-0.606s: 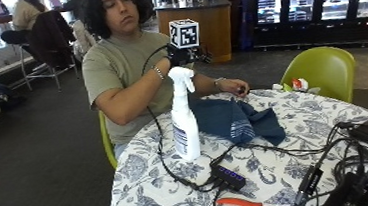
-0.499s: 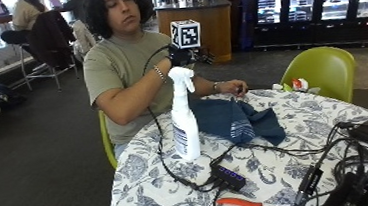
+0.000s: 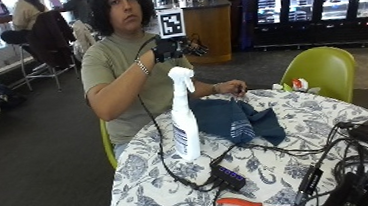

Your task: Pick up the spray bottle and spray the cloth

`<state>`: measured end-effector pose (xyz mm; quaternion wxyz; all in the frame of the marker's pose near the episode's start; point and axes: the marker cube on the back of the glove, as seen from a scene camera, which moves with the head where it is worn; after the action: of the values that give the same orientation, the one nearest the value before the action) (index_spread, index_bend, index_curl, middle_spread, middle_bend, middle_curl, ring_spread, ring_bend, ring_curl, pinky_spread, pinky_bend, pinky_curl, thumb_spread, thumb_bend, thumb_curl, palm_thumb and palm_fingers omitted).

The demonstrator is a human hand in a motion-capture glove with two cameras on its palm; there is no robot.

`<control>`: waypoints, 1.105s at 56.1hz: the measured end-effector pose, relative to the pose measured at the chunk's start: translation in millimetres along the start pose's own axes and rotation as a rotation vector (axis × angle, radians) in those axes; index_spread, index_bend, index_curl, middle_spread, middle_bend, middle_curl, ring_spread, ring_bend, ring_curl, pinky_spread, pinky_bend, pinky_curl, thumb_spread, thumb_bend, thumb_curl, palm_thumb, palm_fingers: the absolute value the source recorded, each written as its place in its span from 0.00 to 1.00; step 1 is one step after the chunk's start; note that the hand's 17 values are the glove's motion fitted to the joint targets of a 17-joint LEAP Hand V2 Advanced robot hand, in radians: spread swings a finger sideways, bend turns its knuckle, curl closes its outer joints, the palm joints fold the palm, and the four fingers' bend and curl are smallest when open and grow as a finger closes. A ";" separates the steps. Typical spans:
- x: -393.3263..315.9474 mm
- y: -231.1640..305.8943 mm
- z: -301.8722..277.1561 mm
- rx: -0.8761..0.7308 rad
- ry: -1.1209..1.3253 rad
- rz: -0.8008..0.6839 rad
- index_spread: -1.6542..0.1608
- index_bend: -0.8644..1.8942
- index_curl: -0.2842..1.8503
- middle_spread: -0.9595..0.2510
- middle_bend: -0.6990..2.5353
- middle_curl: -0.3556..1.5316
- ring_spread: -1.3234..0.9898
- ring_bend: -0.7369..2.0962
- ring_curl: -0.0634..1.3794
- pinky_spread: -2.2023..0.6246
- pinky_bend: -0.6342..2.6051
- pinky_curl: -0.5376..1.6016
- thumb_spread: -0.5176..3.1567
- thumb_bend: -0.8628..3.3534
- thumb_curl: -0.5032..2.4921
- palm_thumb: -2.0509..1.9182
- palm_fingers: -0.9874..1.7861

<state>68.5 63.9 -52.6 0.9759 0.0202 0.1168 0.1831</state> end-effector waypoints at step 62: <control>152.7 94.7 102.6 0.991 -1.086 0.797 0.75 0.36 0.24 0.76 0.32 0.38 0.52 0.51 0.31 0.75 0.40 0.44 0.45 0.22 0.31 0.73 0.82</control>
<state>197.6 207.8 21.2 0.6369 0.5721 -0.3187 0.4069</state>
